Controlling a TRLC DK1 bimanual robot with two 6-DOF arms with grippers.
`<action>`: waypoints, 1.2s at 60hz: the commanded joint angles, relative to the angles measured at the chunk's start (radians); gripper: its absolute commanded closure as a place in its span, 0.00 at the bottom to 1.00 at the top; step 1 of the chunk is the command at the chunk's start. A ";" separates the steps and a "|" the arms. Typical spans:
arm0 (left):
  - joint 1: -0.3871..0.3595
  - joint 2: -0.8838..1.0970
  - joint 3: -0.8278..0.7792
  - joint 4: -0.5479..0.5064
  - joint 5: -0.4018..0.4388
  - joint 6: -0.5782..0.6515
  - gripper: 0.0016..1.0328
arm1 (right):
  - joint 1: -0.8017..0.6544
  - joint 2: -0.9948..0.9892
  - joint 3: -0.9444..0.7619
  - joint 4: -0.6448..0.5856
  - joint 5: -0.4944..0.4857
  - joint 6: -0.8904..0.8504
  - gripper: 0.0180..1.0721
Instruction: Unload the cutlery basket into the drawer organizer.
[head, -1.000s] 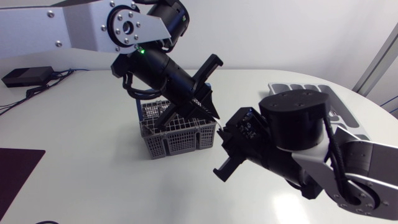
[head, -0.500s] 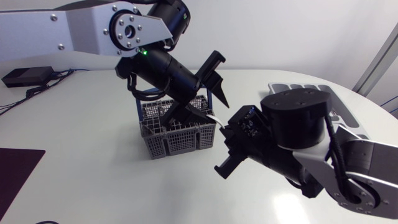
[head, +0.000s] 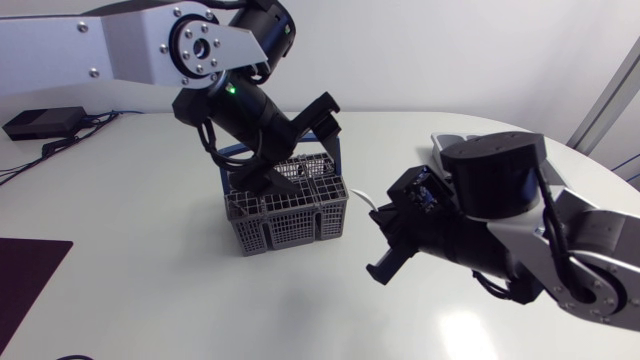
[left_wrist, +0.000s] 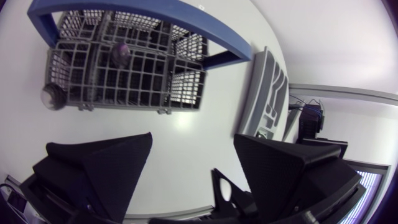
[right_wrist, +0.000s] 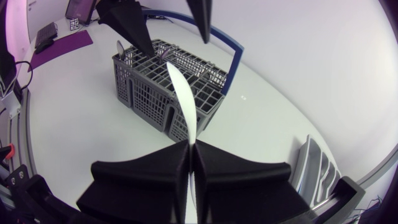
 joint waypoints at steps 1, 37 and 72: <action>0.012 -0.005 0.006 -0.049 -0.049 0.083 0.05 | -0.061 -0.021 0.038 -0.040 -0.054 -0.019 0.95; 0.041 -0.111 -0.042 -0.200 -0.294 0.332 0.04 | -0.610 0.001 0.179 -0.509 -0.535 -0.524 0.95; 0.026 -0.232 -0.164 -0.206 -0.330 0.451 0.04 | -1.096 0.423 0.428 -0.809 -0.539 -1.294 0.95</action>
